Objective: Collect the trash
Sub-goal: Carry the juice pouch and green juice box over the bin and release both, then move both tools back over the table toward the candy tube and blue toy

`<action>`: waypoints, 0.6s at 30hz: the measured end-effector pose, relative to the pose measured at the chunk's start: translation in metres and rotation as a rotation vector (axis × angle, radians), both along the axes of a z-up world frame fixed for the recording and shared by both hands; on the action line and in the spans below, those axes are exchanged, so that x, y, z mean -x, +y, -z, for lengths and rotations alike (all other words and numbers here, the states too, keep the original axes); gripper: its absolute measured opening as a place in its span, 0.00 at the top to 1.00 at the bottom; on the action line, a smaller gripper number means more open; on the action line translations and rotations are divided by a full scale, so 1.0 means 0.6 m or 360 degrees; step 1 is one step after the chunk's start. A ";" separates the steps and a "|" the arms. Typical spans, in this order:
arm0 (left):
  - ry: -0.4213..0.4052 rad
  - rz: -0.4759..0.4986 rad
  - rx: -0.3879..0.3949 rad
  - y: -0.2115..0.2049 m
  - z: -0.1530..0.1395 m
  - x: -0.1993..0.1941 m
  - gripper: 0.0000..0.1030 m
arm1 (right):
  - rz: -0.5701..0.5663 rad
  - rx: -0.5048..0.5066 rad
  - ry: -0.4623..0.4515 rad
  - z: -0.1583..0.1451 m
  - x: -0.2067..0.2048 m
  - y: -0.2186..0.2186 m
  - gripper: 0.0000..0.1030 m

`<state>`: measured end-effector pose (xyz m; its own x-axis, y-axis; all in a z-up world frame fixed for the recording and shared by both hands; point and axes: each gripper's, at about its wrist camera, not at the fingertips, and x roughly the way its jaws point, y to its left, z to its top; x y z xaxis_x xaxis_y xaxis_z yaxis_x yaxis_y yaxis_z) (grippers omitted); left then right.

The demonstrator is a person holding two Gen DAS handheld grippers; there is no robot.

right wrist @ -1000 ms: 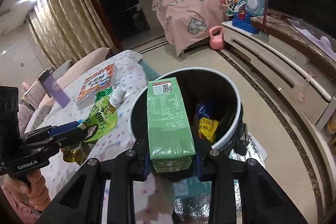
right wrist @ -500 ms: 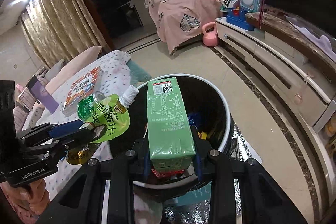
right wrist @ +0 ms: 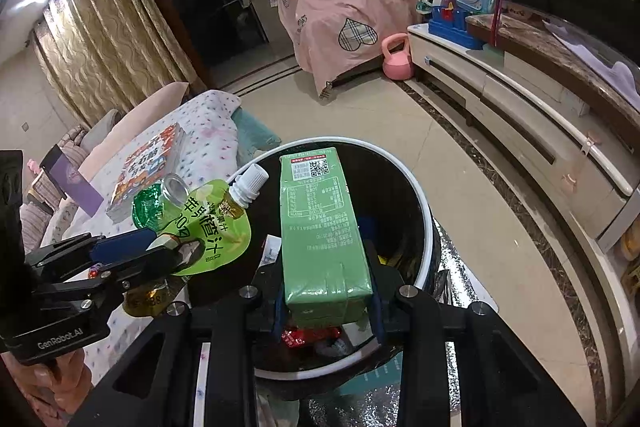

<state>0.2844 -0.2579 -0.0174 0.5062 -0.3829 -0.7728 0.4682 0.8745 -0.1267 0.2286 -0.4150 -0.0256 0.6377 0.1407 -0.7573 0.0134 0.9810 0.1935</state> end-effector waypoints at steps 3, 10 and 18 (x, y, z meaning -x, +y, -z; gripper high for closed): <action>0.0036 -0.0032 0.0040 0.007 0.000 -0.003 0.35 | 0.0008 -0.0018 -0.0002 0.004 -0.002 -0.005 0.66; 0.0005 -0.0115 0.0087 0.047 -0.007 0.020 0.27 | 0.0032 -0.0065 -0.0048 0.001 0.011 -0.008 0.50; 0.0032 -0.0270 0.0137 0.138 0.009 0.070 0.27 | -0.0009 -0.0127 -0.0181 -0.026 0.059 0.031 0.25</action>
<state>0.2421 -0.1752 -0.0226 0.5537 -0.3586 -0.7516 0.3118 0.9262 -0.2122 0.1929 -0.3961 -0.0100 0.7179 0.2012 -0.6665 -0.0184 0.9625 0.2708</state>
